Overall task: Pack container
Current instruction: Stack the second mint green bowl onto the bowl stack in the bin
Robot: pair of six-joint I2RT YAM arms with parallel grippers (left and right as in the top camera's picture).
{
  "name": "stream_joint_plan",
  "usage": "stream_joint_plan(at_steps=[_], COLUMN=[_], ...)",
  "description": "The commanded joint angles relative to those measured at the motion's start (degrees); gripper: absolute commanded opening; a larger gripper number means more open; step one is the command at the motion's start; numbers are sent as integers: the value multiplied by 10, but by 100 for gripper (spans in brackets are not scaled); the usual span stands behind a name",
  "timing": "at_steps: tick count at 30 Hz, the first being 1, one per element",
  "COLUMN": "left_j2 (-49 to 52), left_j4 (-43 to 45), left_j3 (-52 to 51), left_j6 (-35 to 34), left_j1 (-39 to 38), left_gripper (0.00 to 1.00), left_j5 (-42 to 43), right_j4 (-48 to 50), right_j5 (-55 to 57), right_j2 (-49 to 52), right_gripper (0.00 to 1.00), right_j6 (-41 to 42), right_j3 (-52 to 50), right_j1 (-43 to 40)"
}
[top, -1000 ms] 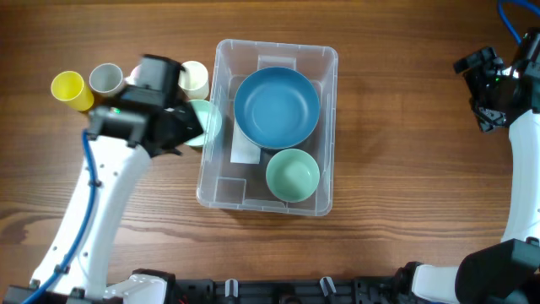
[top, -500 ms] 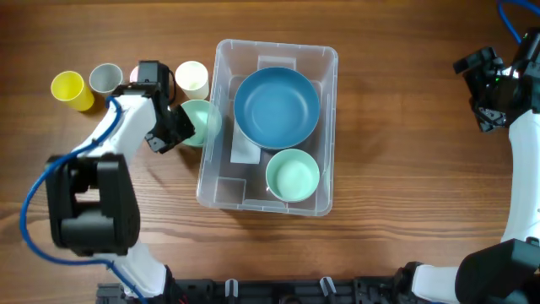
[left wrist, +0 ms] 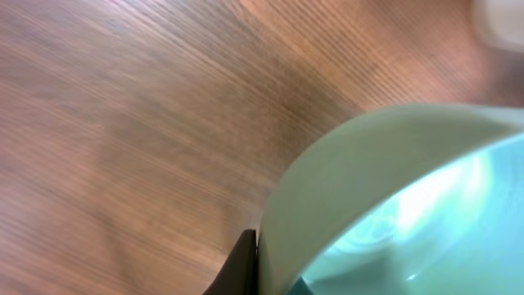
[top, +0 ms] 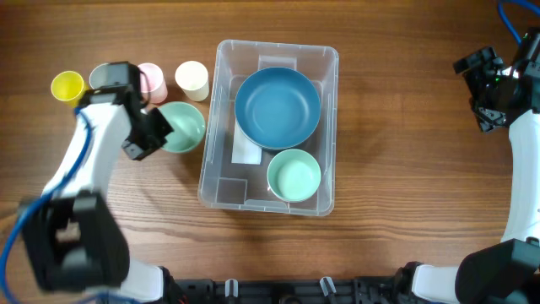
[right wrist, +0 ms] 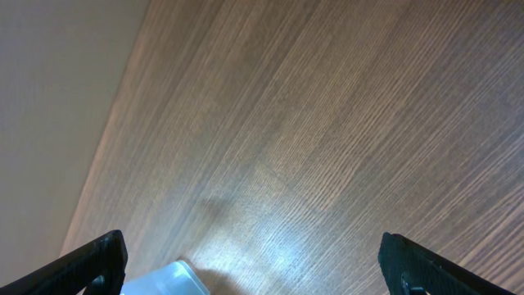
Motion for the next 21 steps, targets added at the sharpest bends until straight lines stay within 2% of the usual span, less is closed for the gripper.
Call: stream_joint_plan(at_steps=[1,4,7,10,17,21], left_j2=[-143,-230,-271,-284,-196,-123], left_j4=[-24,-34,-39,-47,-23,15], left_j3=[1,1,1,1,-16,-16], left_j6=[3,2,0,-13,-13,-18], left_j1=[4,-18,-58,-130,-342,-409], left_gripper=[4,4,4,4,4,4], left_j5=[-16,0,21,23,19,19], right_j4=[1,1,1,1,1,1], right_j5=[-7,-7,-7,-7,-7,-7], right_j2=[7,7,7,7,7,7], right_gripper=[99,100,100,100,100,100], right_j6=[8,8,8,8,8,8], right_j3=[6,6,6,6,6,6], right_j1=[2,2,2,2,2,2])
